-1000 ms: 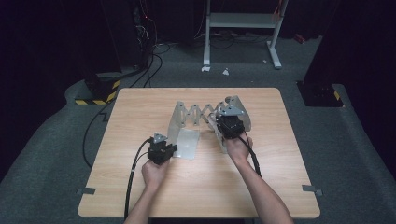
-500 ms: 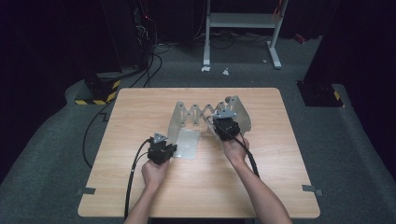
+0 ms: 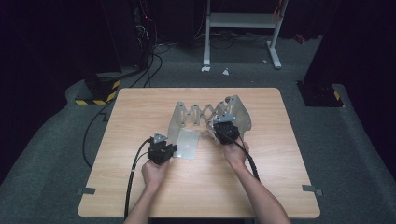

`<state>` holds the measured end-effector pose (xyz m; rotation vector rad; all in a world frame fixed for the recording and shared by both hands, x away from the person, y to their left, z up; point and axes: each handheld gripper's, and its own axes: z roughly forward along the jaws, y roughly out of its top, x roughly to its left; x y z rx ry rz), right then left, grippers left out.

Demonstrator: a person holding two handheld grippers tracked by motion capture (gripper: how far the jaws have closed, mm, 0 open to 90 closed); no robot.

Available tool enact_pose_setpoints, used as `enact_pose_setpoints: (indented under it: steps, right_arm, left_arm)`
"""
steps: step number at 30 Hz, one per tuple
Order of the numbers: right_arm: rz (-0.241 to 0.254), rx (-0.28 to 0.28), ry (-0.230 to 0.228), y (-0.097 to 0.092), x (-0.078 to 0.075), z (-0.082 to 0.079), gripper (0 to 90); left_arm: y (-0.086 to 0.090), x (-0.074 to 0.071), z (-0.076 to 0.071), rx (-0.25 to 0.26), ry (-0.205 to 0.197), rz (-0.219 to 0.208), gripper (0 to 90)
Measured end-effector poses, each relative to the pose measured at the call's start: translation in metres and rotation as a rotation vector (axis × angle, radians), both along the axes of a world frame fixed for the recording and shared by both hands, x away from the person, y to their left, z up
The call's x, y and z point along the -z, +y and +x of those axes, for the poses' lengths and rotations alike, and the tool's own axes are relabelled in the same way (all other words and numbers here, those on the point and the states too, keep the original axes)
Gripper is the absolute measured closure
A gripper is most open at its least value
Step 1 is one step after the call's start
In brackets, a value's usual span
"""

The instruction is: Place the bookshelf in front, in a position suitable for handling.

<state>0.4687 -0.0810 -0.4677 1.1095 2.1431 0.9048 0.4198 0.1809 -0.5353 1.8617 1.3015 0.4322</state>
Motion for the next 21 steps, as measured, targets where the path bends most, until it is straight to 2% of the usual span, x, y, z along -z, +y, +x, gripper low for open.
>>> enact_pose_setpoints:
  steps: [6,11,17,21]
  right_arm:
    - [-0.009,0.013,0.038,0.0,0.016,0.004,83.9]
    - [-0.019,0.026,0.045,0.0,0.021,0.01,83.9]
    - [0.02,0.037,0.053,-0.004,0.018,0.012,83.9]
    - [0.044,0.035,0.04,-0.004,0.007,0.013,83.9]
  left_arm:
    - [0.0,0.0,0.0,0.001,0.0,0.001,80.6]
    - [0.0,0.0,0.0,0.003,0.0,0.001,80.7]
    - [0.0,0.0,0.0,0.011,0.0,0.004,80.8]
    - [0.0,0.0,0.0,0.011,0.0,0.004,80.8]
